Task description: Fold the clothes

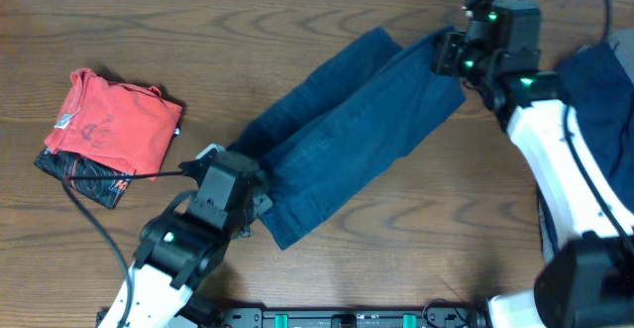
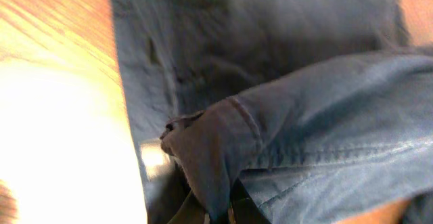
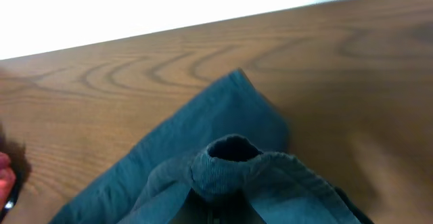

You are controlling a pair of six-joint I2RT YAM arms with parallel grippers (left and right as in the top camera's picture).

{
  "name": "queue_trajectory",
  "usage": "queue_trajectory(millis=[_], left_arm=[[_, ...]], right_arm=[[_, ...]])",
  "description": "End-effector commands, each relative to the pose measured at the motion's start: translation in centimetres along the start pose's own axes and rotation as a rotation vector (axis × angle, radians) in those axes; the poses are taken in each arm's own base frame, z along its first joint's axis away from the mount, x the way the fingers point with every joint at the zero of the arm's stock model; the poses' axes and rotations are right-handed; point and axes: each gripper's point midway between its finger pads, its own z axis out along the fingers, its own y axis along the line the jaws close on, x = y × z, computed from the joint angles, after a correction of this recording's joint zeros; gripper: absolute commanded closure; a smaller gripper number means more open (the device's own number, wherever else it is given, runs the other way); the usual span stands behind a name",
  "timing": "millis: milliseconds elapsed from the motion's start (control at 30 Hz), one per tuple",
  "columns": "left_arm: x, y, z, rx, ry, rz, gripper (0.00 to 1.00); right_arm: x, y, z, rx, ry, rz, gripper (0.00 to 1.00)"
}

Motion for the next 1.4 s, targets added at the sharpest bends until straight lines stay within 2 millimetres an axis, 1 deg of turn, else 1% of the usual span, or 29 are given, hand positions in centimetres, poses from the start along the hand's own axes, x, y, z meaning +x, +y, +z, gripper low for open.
queue_trajectory(millis=[0,100,233,300,333,367,400,433,467,500,533,567,600,633,733,800,867,900,933,1000,1067,1100,1167,1267,1367], left_arm=[[-2.7,2.0,1.1,-0.128,-0.118,-0.077,0.94],[-4.1,3.3,2.5,-0.204,-0.145,-0.143,0.94],[-6.3,4.5,4.6,-0.254,-0.172,-0.223,0.94],[-7.0,5.1,5.8,-0.283,-0.172,-0.244,0.94],[-7.1,5.6,6.3,-0.305,-0.166,-0.253,0.94],[-7.1,6.4,7.1,-0.340,-0.153,-0.265,0.94],[-6.9,7.0,7.6,-0.364,-0.137,-0.274,0.92],[-6.8,7.6,8.1,-0.387,-0.120,-0.284,0.88],[-6.5,8.1,8.6,-0.408,-0.096,-0.296,0.83],[-6.3,8.6,9.0,-0.423,-0.072,-0.308,0.74],[-5.9,9.0,9.4,-0.433,-0.041,-0.312,0.60],[-5.7,9.2,9.6,-0.434,-0.012,-0.306,0.50],[-5.4,9.2,9.8,-0.427,0.018,-0.294,0.43],[-5.2,9.2,9.9,-0.416,0.046,-0.279,0.38],[-4.8,8.9,9.5,-0.384,0.096,-0.255,0.32],[-4.5,8.4,9.1,-0.350,0.124,-0.239,0.30],[-4.3,7.9,8.4,-0.318,0.136,-0.234,0.28],[-4.3,7.6,8.2,-0.300,0.141,-0.236,0.28],[-4.2,7.1,8.0,-0.277,0.148,-0.238,0.26],[-3.9,6.3,7.7,-0.235,0.169,-0.242,0.26],[-3.4,5.9,7.7,-0.215,0.195,-0.242,0.24],[-3.1,5.8,7.8,-0.210,0.209,-0.233,0.23],[-2.5,5.9,8.1,-0.221,0.227,-0.221,0.22],[-1.6,6.4,8.5,-0.243,0.251,-0.212,0.22],[-0.9,7.1,9.0,-0.263,0.261,-0.210,0.21]], right_arm=[[-0.6,1.0,2.5,-0.015,-0.038,-0.024,0.99],[-0.5,2.3,5.4,-0.065,-0.075,-0.053,0.99],[0.2,4.5,8.8,-0.138,-0.121,-0.093,0.99],[1.0,5.6,10.6,-0.168,-0.137,-0.111,0.98],[1.5,6.1,11.4,-0.183,-0.141,-0.116,0.96],[2.4,6.6,12.5,-0.195,-0.134,-0.120,0.93],[3.3,6.8,13.1,-0.199,-0.118,-0.123,0.87],[4.2,6.8,13.6,-0.200,-0.098,-0.124,0.74],[5.1,6.6,14.1,-0.192,-0.068,-0.122,0.57],[5.8,6.2,14.2,-0.180,-0.040,-0.125,0.43],[6.6,5.6,14.3,-0.162,-0.006,-0.144,0.19],[6.9,5.1,14.2,-0.149,0.012,-0.165,0.01],[7.0,4.5,13.9,-0.135,0.028,-0.177,0.01],[7.1,3.6,13.7,-0.115,0.046,-0.186,0.01],[6.6,1.2,12.2,-0.066,0.084,-0.149,0.01],[6.3,0.0,11.3,-0.048,0.102,-0.127,0.01],[6.3,-0.3,10.5,-0.070,0.124,-0.119,0.01],[6.4,-0.1,10.3,-0.101,0.137,-0.129,0.04],[6.8,0.3,10.1,-0.139,0.153,-0.142,0.10],[7.9,0.2,10.1,-0.155,0.196,-0.160,0.17],[9.3,-0.1,10.3,-0.147,0.242,-0.186,0.28],[10.1,-0.1,10.5,-0.144,0.266,-0.203,0.31],[11.8,-0.5,11.2,-0.115,0.308,-0.221,0.33],[13.5,-0.8,12.1,-0.093,0.349,-0.231,0.33],[15.2,-1.5,12.9,-0.072,0.390,-0.229,0.36]])
